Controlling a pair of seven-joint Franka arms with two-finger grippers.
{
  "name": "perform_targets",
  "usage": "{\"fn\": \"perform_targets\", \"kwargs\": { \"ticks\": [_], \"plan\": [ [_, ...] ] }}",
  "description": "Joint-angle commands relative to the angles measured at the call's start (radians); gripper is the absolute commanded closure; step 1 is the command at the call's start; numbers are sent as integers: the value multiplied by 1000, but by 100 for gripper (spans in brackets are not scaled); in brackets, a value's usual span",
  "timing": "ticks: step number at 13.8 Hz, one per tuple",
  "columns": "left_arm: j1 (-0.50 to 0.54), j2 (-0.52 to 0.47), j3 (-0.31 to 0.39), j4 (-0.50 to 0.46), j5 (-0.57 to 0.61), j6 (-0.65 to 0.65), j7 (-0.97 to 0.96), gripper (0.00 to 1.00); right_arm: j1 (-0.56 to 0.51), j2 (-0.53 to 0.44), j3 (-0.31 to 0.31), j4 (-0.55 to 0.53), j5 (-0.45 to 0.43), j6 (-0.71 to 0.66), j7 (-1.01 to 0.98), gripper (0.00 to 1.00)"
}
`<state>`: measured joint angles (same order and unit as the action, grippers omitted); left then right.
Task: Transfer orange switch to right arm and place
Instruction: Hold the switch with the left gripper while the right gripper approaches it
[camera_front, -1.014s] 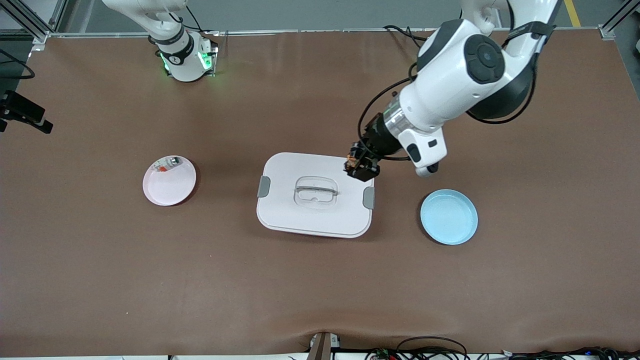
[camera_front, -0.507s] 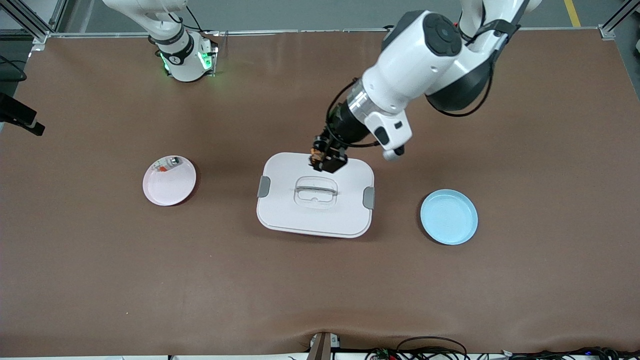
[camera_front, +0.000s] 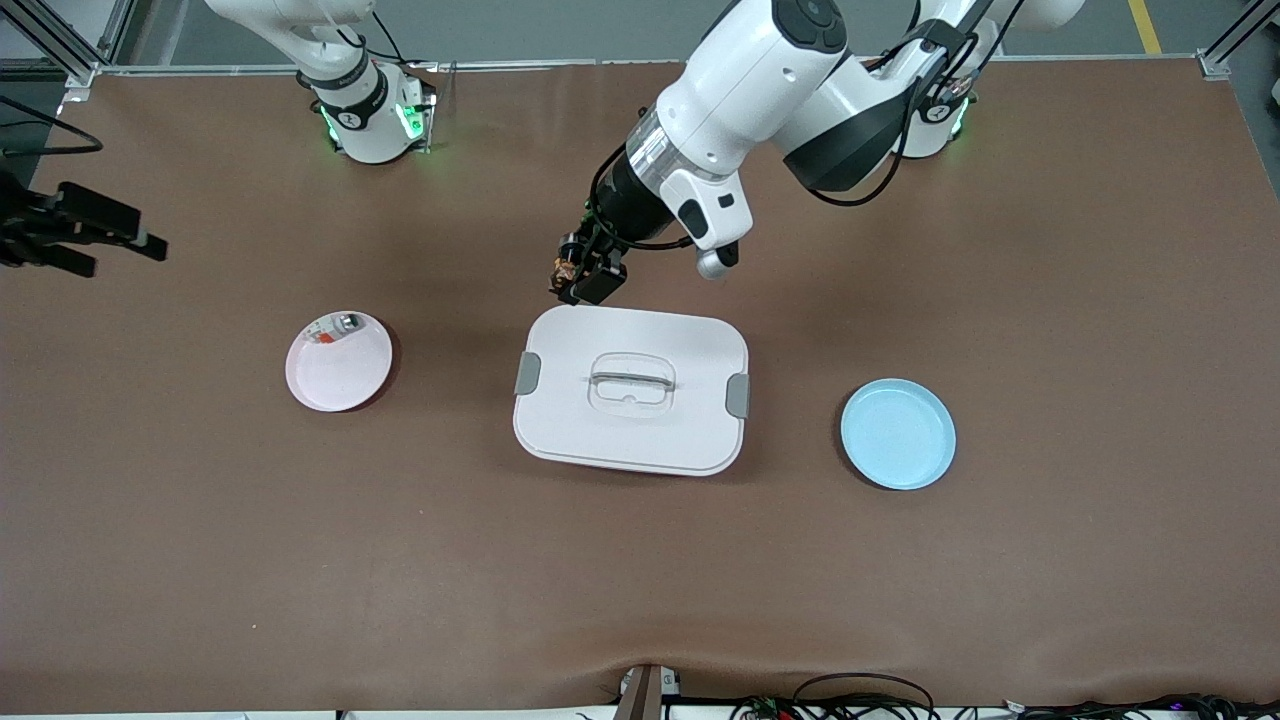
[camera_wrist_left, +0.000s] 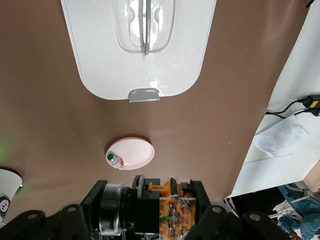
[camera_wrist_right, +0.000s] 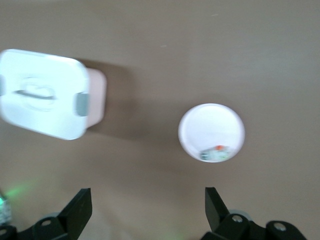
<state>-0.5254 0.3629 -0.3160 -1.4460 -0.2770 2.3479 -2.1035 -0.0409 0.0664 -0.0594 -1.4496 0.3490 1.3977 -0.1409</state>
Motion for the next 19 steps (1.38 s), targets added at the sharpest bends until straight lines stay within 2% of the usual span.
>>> {"fn": "perform_targets", "kwargs": {
  "ticks": [1, 3, 5, 7, 8, 14, 17, 19],
  "plan": [
    [-22, 11, 6, 22, -19, 14, -6, 65, -16, -16, 6, -84, 195, 21, -14, 0],
    [-24, 13, 6, 21, -13, 14, -6, 65, -16, -40, 6, -177, 312, 108, -6, 0],
    [-25, 13, 6, 21, -10, 14, -4, 65, -4, -91, 13, -279, 379, 186, -2, 0],
    [-30, 13, 6, 21, -10, 14, -6, 65, 48, -166, 13, -424, 482, 320, 0, 0],
    [-30, 13, 8, 21, -10, 14, -6, 65, 82, -187, 13, -463, 501, 370, 0, 0],
    [-30, 14, 9, 21, -4, 30, -1, 65, 249, -221, 15, -500, 508, 515, 35, 0],
    [-31, 18, 9, 19, -4, 31, -3, 65, 311, -223, 15, -523, 580, 615, 38, 0],
    [-31, 18, 9, 19, -2, 31, -3, 65, 386, -227, 15, -537, 587, 708, 99, 0]
  ]
}}
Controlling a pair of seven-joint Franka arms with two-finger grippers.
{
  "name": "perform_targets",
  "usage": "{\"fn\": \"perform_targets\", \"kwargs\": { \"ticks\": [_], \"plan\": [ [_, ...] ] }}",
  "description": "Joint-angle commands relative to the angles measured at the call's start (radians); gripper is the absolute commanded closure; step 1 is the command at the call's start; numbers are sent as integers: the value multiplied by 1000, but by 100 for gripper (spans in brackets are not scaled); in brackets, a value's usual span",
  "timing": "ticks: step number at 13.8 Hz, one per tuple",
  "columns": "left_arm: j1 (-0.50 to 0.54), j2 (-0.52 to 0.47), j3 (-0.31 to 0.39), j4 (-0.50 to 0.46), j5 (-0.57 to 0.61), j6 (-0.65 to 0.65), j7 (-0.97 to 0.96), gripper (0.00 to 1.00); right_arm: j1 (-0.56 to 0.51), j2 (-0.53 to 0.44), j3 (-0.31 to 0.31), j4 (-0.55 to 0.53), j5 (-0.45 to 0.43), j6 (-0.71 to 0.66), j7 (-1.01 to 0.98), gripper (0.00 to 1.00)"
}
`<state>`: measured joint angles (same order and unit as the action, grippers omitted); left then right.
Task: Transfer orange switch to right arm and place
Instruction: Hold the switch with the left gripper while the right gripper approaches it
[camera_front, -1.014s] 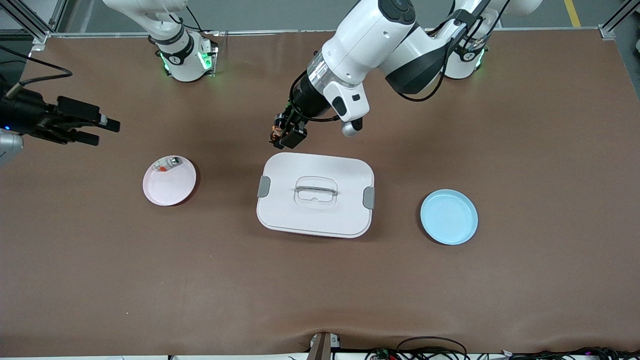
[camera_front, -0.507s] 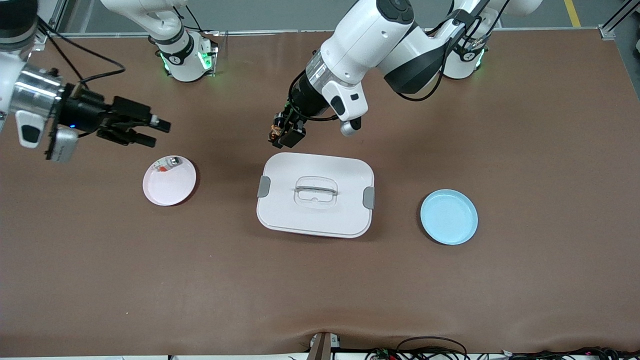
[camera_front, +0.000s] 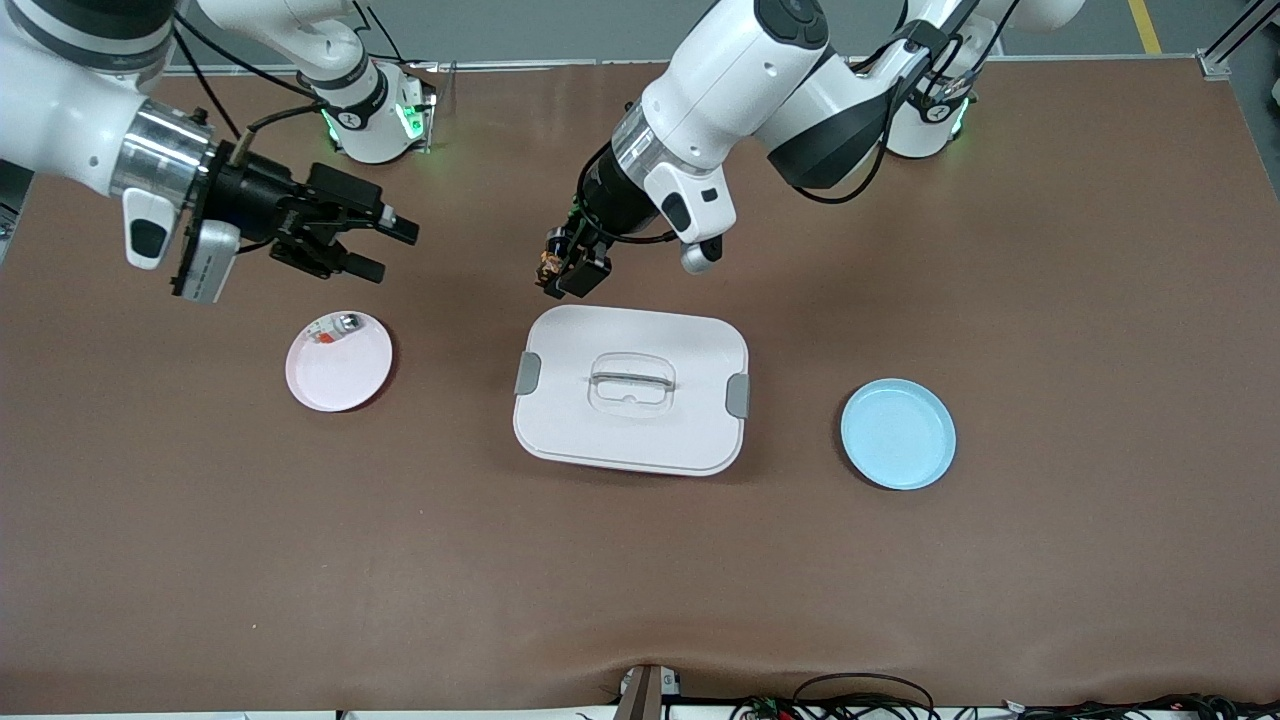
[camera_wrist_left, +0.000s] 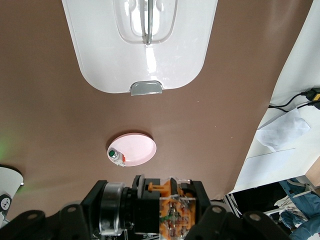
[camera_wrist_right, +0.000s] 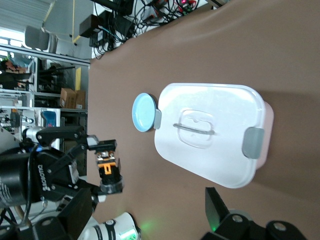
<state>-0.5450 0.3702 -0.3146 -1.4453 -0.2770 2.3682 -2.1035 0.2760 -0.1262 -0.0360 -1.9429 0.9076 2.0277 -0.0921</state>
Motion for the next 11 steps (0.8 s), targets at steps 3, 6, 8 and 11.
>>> {"fn": "perform_targets", "kwargs": {
  "ticks": [3, 6, 8, 11],
  "plan": [
    [-12, 12, 8, 16, -4, 12, -3, 65, 165, -27, -9, -60, 28, 204, 90, 0],
    [-10, 12, 8, 13, -4, 12, -3, 65, 209, -18, -9, -71, 28, 250, 97, 0],
    [-10, 12, 8, 13, -4, 12, -3, 65, 229, -9, -10, -76, 28, 273, 97, 0],
    [-10, 12, 8, 13, -4, 20, -3, 65, 273, 11, -9, -99, 28, 359, 97, 0]
  ]
}}
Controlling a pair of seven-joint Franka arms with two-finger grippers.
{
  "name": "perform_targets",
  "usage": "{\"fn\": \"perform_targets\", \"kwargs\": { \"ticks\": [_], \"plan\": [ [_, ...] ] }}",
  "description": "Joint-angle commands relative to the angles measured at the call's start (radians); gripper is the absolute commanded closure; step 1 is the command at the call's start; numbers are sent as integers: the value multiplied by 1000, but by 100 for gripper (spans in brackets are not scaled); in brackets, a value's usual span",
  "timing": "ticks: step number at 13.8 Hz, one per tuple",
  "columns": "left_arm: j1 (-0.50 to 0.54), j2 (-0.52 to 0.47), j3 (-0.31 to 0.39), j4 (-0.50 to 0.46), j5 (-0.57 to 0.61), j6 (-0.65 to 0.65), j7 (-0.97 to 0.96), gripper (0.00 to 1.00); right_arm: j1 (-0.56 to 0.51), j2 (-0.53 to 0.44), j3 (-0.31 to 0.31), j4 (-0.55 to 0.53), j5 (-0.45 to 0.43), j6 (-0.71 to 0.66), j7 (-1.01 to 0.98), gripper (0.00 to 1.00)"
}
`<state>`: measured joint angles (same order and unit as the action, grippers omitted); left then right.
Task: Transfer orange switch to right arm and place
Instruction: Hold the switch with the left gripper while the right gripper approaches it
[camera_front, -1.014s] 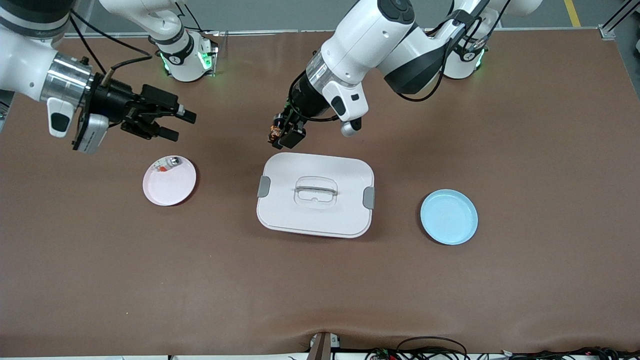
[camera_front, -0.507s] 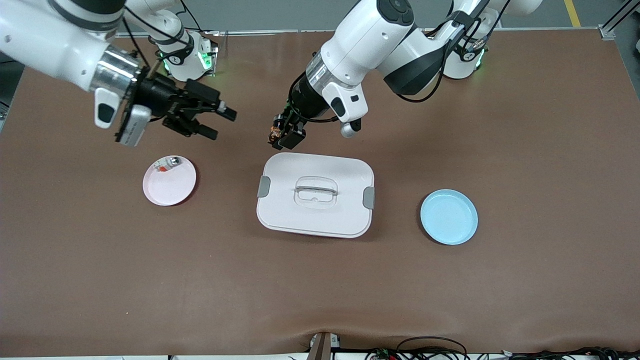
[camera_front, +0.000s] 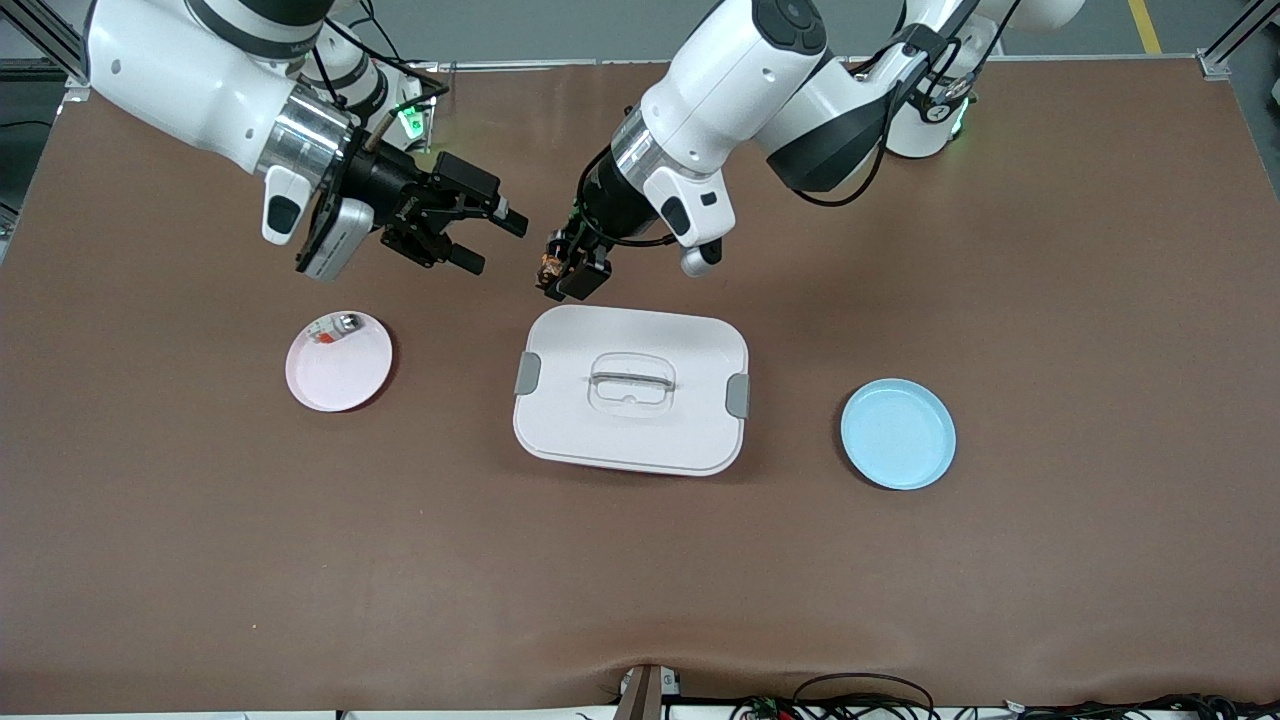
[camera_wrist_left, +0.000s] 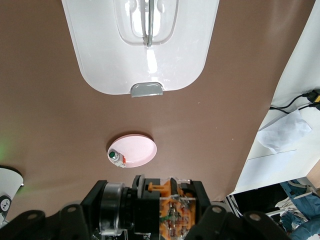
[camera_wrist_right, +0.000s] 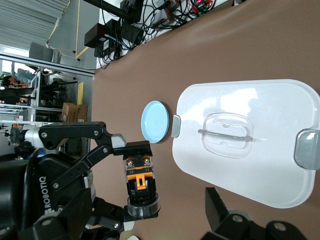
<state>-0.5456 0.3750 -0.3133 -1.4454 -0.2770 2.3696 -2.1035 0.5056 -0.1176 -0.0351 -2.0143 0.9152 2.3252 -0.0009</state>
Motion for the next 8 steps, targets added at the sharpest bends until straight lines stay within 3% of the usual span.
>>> {"fn": "perform_targets", "kwargs": {
  "ticks": [1, 8],
  "plan": [
    [-10, 7, 7, 11, -4, 19, -3, 65, 63, 6, -9, -35, 22, 95, 7, 0],
    [-25, 4, 5, 11, -4, 19, -3, 65, 73, 32, -9, -34, 21, 97, -2, 0]
  ]
}}
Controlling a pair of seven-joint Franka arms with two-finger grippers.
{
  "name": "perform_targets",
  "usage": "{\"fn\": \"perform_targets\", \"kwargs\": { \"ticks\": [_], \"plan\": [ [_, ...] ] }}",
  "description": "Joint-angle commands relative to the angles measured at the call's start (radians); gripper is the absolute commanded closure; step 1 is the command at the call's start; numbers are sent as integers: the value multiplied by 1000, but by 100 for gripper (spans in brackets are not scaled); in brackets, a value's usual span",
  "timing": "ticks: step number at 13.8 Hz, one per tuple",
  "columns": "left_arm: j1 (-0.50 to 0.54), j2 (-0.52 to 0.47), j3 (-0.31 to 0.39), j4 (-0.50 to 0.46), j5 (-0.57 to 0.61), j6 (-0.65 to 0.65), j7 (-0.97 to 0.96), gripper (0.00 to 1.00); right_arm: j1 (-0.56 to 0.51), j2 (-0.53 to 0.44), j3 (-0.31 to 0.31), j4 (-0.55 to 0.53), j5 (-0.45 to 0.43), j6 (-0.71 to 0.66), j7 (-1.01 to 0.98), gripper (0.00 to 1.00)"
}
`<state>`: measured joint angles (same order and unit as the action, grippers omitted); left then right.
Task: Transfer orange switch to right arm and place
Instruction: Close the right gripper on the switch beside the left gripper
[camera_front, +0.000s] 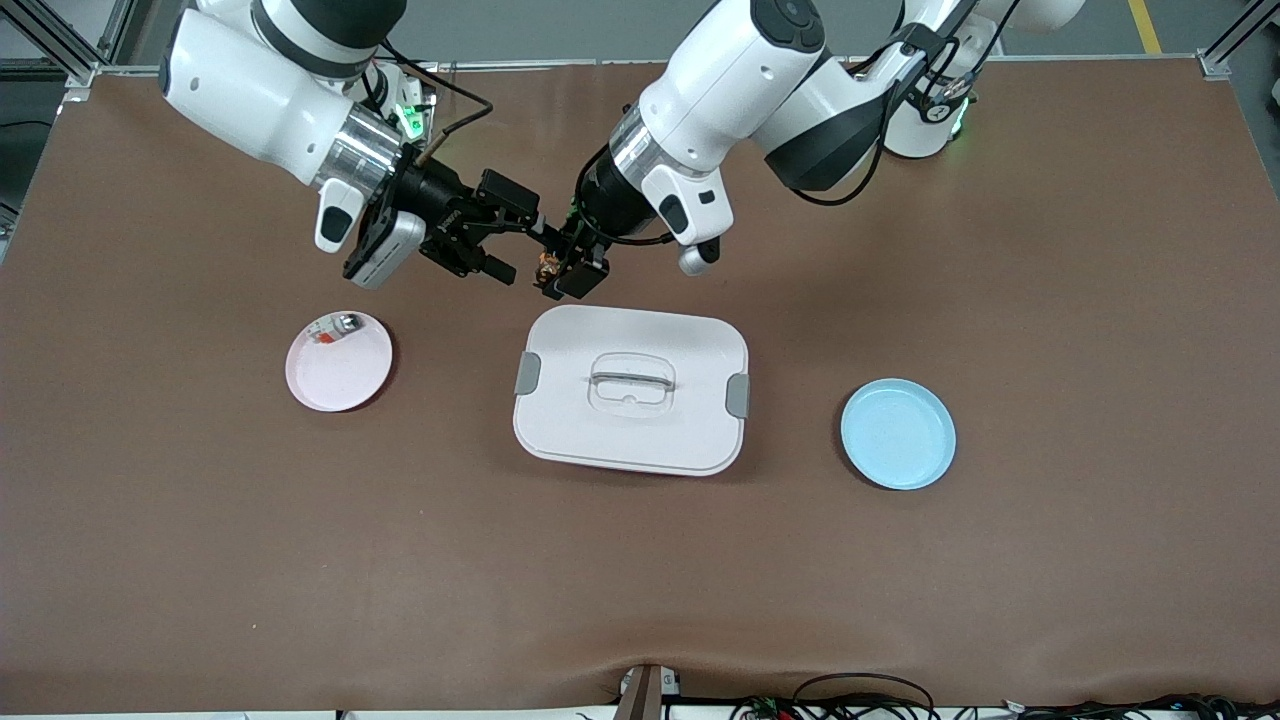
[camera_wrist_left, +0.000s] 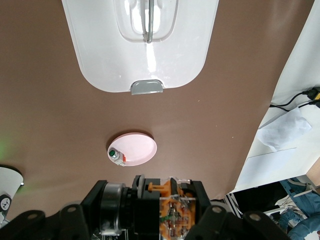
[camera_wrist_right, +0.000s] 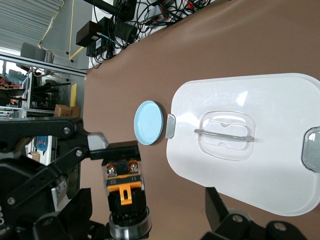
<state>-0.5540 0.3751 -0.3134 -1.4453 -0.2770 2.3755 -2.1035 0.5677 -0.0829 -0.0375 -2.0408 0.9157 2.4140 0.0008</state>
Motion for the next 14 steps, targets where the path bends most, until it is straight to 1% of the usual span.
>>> {"fn": "perform_targets", "kwargs": {
  "ticks": [1, 3, 6, 8, 9, 10, 11, 13, 14],
  "plan": [
    [-18, 4, 5, 11, -4, 13, -3, 65, 11, 2, -7, -6, 20, 8, -4, 0],
    [-18, 4, 5, 11, -4, 13, -3, 65, 17, 11, -7, -1, 20, 11, -7, 0],
    [-24, 4, 5, 11, -4, 13, -3, 65, 17, 11, -7, 1, 20, 10, -12, 45],
    [-24, 2, 5, 11, -4, 13, -3, 65, 17, 11, -7, 4, 20, 10, -13, 67],
    [-26, 2, 5, 10, -4, 13, -3, 65, 17, 11, -7, 8, 20, 7, -12, 81],
    [-26, 2, 5, 8, -4, 11, -3, 65, 17, 12, -7, 11, 18, 5, -7, 87],
    [-26, 2, 5, 8, -4, 11, -3, 65, 18, 12, -7, 11, 18, 7, -7, 88],
    [-26, 2, 7, 10, -4, 11, -3, 64, 27, 14, -7, 11, 20, 8, -1, 100],
    [-26, 2, 7, 10, -2, 11, 2, 58, 34, 18, -7, 13, 20, 13, 1, 100]
  ]
}}
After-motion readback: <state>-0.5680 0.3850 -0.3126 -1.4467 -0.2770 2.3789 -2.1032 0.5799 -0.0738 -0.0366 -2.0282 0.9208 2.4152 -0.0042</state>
